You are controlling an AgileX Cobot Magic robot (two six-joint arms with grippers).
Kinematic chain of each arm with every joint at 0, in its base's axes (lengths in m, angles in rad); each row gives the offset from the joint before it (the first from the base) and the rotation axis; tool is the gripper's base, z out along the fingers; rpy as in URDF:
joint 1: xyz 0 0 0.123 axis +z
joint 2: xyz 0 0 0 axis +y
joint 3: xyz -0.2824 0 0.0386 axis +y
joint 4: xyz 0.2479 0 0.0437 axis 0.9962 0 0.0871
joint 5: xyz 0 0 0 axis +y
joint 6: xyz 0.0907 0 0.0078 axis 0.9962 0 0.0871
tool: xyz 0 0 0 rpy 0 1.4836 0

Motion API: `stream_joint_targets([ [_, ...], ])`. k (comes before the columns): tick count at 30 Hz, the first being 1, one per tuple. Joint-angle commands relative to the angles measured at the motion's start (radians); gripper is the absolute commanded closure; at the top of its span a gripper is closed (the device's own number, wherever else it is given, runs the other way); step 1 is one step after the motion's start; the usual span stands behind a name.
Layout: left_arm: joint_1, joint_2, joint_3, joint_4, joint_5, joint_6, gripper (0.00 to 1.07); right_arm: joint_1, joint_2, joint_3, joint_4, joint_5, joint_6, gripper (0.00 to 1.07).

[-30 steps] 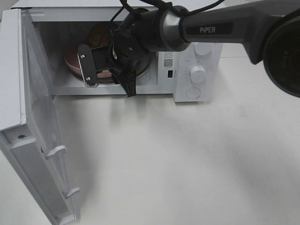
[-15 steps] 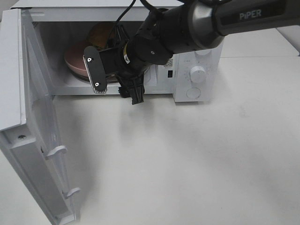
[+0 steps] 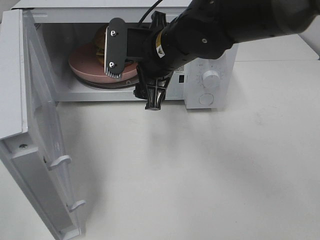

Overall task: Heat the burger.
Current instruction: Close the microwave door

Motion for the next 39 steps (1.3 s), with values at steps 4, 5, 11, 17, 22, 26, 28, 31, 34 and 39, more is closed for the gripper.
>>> stream_joint_targets([
  [4, -0.006, -0.016, 0.002, -0.003, -0.001, 0.000, 0.09, 0.001, -0.136, 0.098, 0.064, 0.045, 0.142, 0.29],
  [5, -0.006, -0.016, 0.002, -0.003, -0.001, 0.000, 0.09, 0.001, -0.151, 0.109, 0.075, 0.062, 0.156, 0.30],
  [11, -0.006, -0.016, 0.002, -0.003, -0.001, 0.000, 0.09, 0.002, -0.268, 0.194, 0.131, 0.163, 0.335, 0.33],
  [17, -0.006, -0.016, 0.002, -0.003, -0.001, 0.000, 0.09, 0.002, -0.366, 0.263, 0.156, 0.237, 0.459, 0.33],
  [22, -0.006, -0.016, 0.002, -0.003, -0.001, 0.000, 0.09, 0.002, -0.441, 0.297, 0.177, 0.343, 0.516, 0.33],
  [26, -0.006, -0.016, 0.002, -0.003, -0.001, 0.000, 0.09, 0.002, -0.479, 0.302, 0.186, 0.415, 0.552, 0.33],
  [28, -0.006, -0.016, 0.002, -0.003, -0.001, 0.000, 0.09, 0.002, -0.520, 0.302, 0.209, 0.473, 0.560, 0.33],
  [31, -0.006, -0.016, 0.002, -0.003, -0.001, 0.000, 0.09, 0.002, -0.546, 0.302, 0.223, 0.508, 0.560, 0.33],
  [34, -0.006, -0.016, 0.002, -0.003, -0.001, 0.000, 0.09, 0.002, -0.588, 0.302, 0.228, 0.565, 0.560, 0.33],
  [39, -0.006, -0.016, 0.002, -0.003, -0.001, 0.000, 0.09, 0.002, -0.668, 0.302, 0.228, 0.667, 0.573, 0.33],
])
